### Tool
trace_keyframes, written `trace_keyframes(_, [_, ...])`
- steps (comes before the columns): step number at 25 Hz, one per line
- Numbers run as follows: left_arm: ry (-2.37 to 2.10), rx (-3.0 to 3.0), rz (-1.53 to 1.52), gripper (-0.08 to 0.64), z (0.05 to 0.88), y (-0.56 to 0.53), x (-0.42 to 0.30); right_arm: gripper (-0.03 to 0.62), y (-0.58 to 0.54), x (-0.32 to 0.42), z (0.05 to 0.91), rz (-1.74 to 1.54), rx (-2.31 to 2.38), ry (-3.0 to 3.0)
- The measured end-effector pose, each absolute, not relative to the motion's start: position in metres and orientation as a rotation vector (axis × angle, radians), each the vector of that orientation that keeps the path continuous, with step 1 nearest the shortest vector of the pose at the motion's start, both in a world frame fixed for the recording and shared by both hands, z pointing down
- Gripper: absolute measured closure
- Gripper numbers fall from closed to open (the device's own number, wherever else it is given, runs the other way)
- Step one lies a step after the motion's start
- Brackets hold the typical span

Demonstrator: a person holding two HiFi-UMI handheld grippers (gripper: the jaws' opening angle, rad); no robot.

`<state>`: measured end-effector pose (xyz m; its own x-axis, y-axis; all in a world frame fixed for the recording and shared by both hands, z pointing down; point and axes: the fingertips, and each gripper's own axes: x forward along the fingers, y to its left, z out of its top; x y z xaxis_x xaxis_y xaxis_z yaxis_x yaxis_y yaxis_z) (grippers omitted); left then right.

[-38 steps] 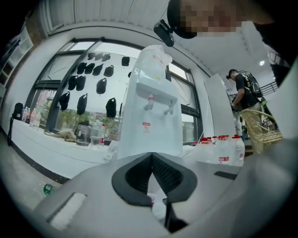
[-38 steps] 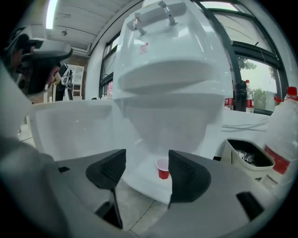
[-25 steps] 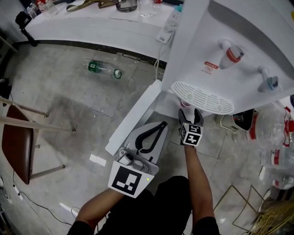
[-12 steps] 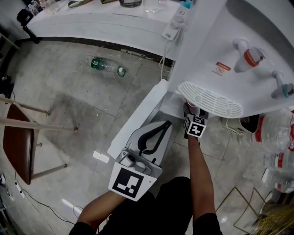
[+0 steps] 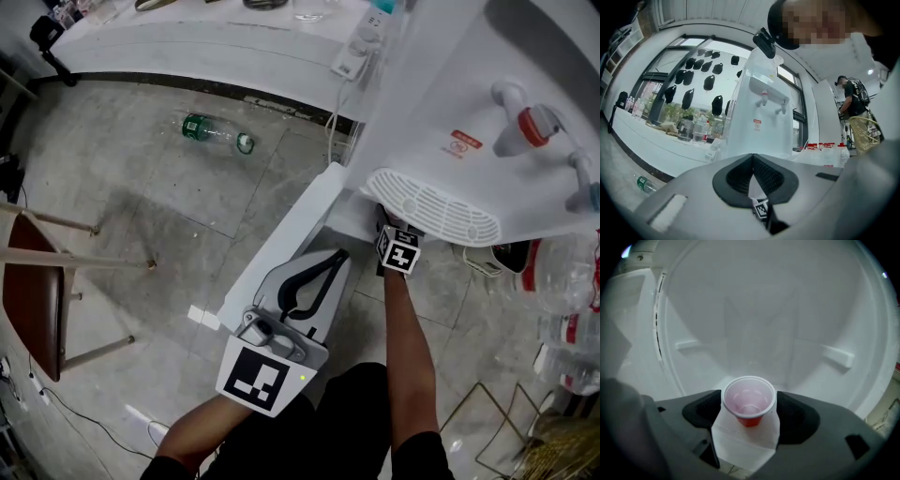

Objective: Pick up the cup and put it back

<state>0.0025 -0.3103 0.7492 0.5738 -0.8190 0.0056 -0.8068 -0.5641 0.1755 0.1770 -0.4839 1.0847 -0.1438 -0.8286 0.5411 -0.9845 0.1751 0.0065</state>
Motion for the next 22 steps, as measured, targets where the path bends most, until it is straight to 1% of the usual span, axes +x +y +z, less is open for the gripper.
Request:
trace_keyframes(3, [-1.375, 2.648, -0.117, 0.554, 0.748, -0.311, 0.003, 0.244, -0.481, 0.18, 1.09, 0.498, 1.699, -2.01])
trace_keyframes(4, [-1.372, 2.65, -0.113, 0.554, 0.748, -0.31, 0.003, 0.255, -0.48, 0.181, 1.091, 0.494, 1.702, -2.008])
trace_keyframes(14, [-1.368, 2.664, -0.113, 0.554, 0.743, -0.3, 0.005, 0.265, -0.468, 0.178, 1.082, 0.487, 1.691, -2.031])
trace_keyframes(22, [-1.357, 2.717, -0.102, 0.554, 0.722, -0.28, 0.008, 0.268, -0.422, 0.164, 1.036, 0.525, 1.672, -2.119])
